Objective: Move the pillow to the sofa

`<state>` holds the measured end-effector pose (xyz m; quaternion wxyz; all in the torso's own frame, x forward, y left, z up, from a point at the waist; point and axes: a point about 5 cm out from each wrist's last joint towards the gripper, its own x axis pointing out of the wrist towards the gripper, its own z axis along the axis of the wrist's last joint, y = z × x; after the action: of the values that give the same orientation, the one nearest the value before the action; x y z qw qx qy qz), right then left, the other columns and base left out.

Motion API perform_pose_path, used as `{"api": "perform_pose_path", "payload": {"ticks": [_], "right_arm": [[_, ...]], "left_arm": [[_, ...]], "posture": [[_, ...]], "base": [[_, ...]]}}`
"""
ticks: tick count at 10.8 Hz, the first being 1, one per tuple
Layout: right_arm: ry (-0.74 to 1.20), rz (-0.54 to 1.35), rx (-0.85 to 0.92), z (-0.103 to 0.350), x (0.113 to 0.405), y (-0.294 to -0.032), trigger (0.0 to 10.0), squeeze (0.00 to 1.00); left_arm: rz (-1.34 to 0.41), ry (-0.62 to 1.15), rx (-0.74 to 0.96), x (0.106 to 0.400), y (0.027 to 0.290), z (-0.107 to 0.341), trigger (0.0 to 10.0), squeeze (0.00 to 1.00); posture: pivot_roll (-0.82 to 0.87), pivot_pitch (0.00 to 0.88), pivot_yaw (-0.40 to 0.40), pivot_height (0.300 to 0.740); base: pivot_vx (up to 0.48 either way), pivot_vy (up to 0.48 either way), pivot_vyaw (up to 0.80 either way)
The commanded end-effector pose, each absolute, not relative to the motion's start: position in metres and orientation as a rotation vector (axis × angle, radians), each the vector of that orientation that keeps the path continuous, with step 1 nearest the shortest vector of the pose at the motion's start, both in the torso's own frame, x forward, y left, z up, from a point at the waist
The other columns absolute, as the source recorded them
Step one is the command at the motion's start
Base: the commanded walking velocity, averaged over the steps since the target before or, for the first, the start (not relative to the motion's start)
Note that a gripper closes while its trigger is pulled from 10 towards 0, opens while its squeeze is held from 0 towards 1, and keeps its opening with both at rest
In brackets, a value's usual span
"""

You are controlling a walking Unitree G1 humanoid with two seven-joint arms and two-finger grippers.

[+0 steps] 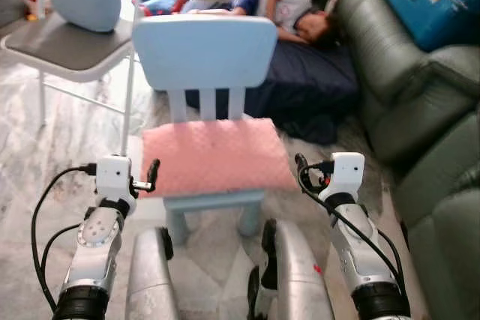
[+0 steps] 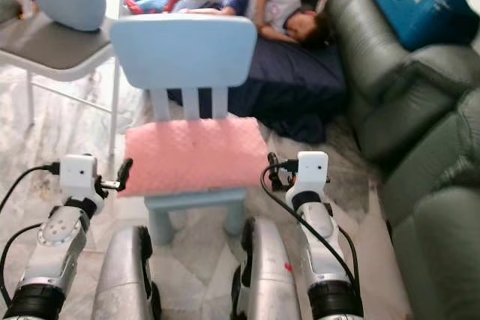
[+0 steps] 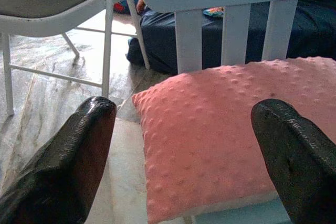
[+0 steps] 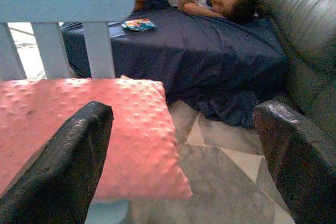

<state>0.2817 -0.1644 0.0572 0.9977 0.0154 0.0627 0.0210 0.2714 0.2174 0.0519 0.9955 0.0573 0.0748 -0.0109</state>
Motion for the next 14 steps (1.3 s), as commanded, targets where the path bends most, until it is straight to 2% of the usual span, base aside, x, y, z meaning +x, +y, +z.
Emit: {"api": "perform_pose_path", "payload": {"ticks": [1,3,5,8,10,14], "right_arm": [[0.117,0.026,0.034,0.0598,0.2829,-0.1687,10.0,0.0],[0.114,0.033,0.022,0.0606,0.2841,-0.1685,10.0,0.0],[0.106,0.045,-0.002,0.0616,0.2842,-0.167,10.0,0.0],[0.108,0.047,-0.004,0.0614,0.2846,-0.1678,10.0,0.0],[0.114,0.043,0.0,0.0605,0.2843,-0.1687,10.0,0.0],[0.116,0.047,-0.001,0.0606,0.2831,-0.1682,10.0,0.0]], "left_arm": [[-0.016,0.146,0.118,0.2726,0.2194,0.0525,10.0,0.0],[-0.015,0.141,0.117,0.2744,0.2202,0.0531,10.0,0.0],[-0.018,0.14,0.115,0.2746,0.2191,0.0523,10.0,0.0],[-0.02,0.141,0.112,0.2744,0.2186,0.0509,10.0,0.0],[-0.021,0.144,0.113,0.2738,0.2186,0.0504,10.0,0.0],[-0.023,0.16,0.117,0.2729,0.218,0.0483,10.0,0.0]], "posture": [[0.04,0.124,-0.081,0.541],[0.04,0.119,-0.081,0.541],[0.04,0.118,-0.082,0.541],[0.04,0.119,-0.083,0.541],[0.04,0.121,-0.083,0.541],[0.03,0.129,-0.082,0.541]], "base": [[0.0,0.0,0.0],[0.0,0.0,0.0],[0.0,0.0,0.69],[0.286,0.0,0.42],[0.304,0.0,0.0],[0.0,0.0,0.0]]}}
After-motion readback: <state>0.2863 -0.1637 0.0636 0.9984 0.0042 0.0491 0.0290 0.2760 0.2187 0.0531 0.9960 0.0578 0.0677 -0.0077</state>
